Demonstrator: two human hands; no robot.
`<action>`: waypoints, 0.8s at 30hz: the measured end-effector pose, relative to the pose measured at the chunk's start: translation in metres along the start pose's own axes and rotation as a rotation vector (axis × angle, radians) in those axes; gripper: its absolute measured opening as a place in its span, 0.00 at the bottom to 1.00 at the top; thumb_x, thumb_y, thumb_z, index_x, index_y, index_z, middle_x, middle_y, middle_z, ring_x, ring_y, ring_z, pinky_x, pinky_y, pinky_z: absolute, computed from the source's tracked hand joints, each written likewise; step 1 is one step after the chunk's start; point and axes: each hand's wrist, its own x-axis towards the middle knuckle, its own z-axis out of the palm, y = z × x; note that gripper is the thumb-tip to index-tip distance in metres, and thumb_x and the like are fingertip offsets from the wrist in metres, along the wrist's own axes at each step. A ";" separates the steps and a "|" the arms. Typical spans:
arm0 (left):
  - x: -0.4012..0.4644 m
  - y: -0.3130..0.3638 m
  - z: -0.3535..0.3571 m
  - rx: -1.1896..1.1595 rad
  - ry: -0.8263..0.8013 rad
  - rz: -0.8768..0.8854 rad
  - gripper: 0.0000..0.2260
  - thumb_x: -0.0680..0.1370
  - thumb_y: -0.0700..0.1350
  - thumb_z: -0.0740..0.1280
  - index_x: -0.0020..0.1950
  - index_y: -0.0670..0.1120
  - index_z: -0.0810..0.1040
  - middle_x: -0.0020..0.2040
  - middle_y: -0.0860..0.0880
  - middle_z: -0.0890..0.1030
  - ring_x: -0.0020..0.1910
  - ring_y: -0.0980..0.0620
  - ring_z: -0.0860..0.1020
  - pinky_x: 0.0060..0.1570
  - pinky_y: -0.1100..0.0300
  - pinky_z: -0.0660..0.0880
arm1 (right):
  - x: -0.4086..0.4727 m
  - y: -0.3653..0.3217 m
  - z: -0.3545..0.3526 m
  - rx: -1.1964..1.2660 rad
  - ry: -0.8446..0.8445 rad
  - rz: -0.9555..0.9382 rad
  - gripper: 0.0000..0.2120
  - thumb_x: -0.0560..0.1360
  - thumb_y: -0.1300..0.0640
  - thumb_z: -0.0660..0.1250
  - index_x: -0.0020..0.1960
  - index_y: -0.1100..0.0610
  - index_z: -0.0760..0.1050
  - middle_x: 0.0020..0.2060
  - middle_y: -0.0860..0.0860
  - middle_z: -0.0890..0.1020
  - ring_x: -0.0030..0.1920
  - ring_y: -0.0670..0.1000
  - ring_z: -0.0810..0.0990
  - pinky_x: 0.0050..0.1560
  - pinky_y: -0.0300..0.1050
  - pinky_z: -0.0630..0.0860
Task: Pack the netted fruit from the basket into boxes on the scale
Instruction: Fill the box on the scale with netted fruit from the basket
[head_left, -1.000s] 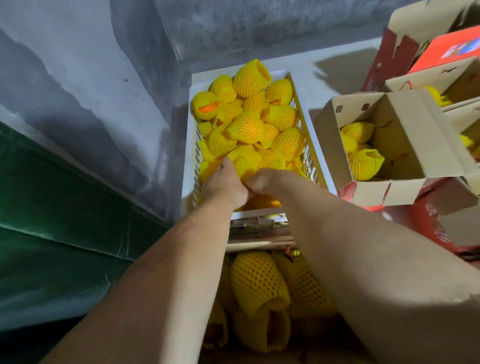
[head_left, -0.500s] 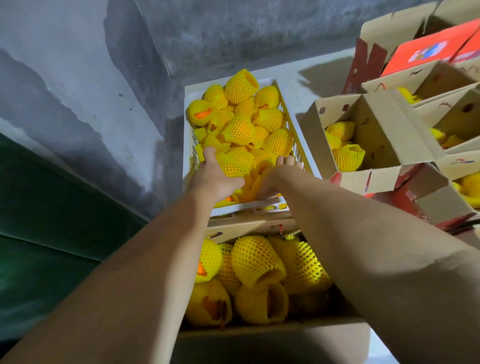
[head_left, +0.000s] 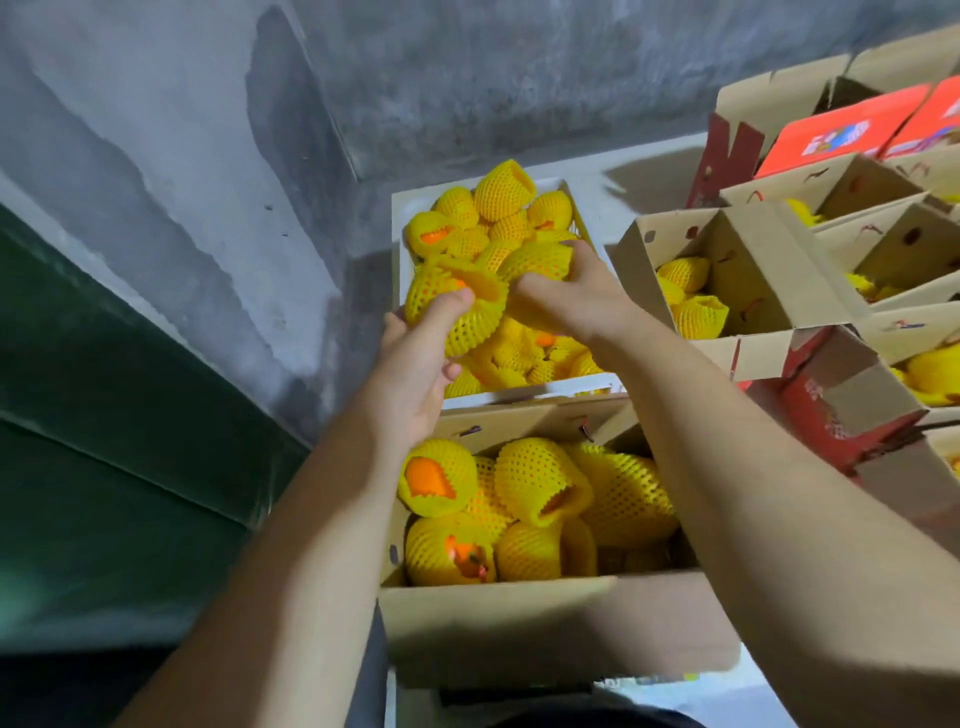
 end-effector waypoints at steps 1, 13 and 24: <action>-0.015 -0.001 -0.004 -0.054 -0.011 0.012 0.38 0.60 0.63 0.78 0.65 0.52 0.72 0.61 0.45 0.82 0.44 0.51 0.81 0.35 0.60 0.73 | -0.021 -0.004 -0.001 0.152 -0.001 0.001 0.26 0.65 0.45 0.76 0.61 0.46 0.77 0.47 0.49 0.87 0.47 0.52 0.87 0.39 0.47 0.83; -0.132 -0.036 -0.001 0.337 -0.408 -0.093 0.56 0.62 0.83 0.66 0.82 0.70 0.40 0.85 0.56 0.57 0.74 0.49 0.71 0.77 0.43 0.64 | -0.201 -0.002 -0.031 0.608 0.209 0.088 0.04 0.80 0.55 0.69 0.49 0.50 0.83 0.44 0.53 0.87 0.44 0.54 0.87 0.38 0.47 0.82; -0.177 -0.036 -0.034 0.432 -0.628 0.231 0.31 0.78 0.57 0.72 0.80 0.55 0.67 0.70 0.59 0.75 0.62 0.65 0.79 0.54 0.74 0.75 | -0.264 0.000 -0.012 0.452 0.215 -0.005 0.12 0.77 0.50 0.70 0.60 0.49 0.79 0.53 0.52 0.87 0.55 0.57 0.87 0.50 0.56 0.84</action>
